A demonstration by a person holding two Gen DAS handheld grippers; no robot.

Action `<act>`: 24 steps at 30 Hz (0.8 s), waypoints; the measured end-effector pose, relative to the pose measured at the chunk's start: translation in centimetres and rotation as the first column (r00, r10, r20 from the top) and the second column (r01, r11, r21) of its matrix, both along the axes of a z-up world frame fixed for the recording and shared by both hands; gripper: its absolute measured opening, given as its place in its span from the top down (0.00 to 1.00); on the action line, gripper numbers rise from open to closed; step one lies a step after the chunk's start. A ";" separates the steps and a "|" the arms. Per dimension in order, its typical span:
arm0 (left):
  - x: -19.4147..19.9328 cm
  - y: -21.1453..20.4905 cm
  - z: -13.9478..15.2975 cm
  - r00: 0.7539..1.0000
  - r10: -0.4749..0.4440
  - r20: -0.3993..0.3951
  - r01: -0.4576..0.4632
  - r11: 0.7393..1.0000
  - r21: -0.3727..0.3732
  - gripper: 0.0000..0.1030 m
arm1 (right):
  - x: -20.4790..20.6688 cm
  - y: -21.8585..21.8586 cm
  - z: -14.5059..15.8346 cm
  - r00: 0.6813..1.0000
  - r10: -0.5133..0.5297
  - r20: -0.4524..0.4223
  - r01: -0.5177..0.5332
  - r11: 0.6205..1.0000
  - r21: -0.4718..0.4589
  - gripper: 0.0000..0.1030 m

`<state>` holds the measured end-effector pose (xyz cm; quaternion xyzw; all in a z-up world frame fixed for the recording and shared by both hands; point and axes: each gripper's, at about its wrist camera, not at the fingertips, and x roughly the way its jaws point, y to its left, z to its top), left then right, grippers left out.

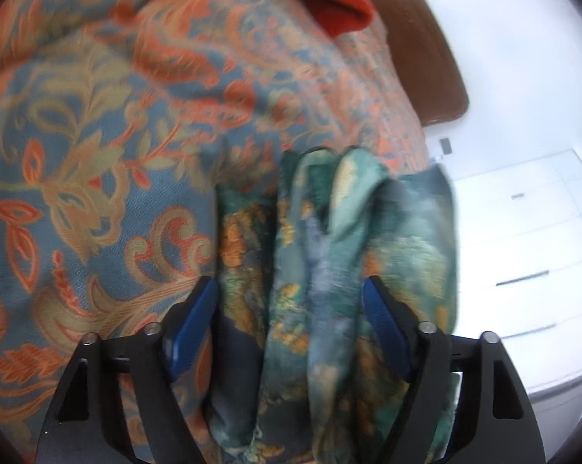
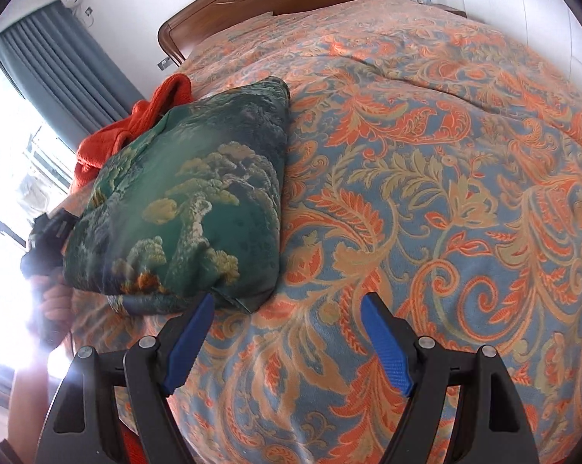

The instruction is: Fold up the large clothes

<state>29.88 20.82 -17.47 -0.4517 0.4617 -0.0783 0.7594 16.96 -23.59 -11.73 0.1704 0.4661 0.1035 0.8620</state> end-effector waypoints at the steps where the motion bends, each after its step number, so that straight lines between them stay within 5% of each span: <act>1: 0.1 0.3 -0.7 1.000 0.005 -0.010 -0.005 0.999 -0.033 0.27 | 0.2 0.0 0.1 1.000 0.003 0.004 -0.003 1.000 0.008 0.22; 10: 0.5 -0.9 -1.2 0.996 -0.090 0.004 0.090 0.994 -0.065 0.22 | 6.2 -0.6 1.7 0.990 0.083 0.118 -0.096 0.989 0.116 0.22; 16: 1.4 -2.6 -2.1 0.986 -0.165 -0.025 0.164 0.986 -0.042 0.22 | 14.5 1.7 -2.9 0.973 0.229 -0.003 -0.219 0.934 0.283 0.22; 18: 1.5 -3.1 -2.3 0.982 -0.184 -0.039 0.183 0.983 -0.032 0.23 | 15.9 2.8 -4.1 0.965 0.260 -0.020 -0.241 0.919 0.312 0.11; 20: 2.2 -4.2 -2.2 0.979 -0.199 -0.048 0.199 0.980 -0.015 0.50 | 17.1 3.5 -5.0 0.969 0.245 -0.034 -0.217 0.910 0.354 0.07; 21: 2.1 -4.6 -1.6 0.977 -0.204 -0.055 0.206 0.978 0.024 0.56 | 17.7 4.1 -5.1 0.970 0.237 -0.057 -0.204 0.915 0.347 0.08; 24: 1.5 -6.5 1.0 0.971 -0.232 -0.055 0.238 0.954 0.183 0.69 | 17.2 7.0 -2.7 0.949 0.313 -0.029 -0.305 0.939 0.161 0.34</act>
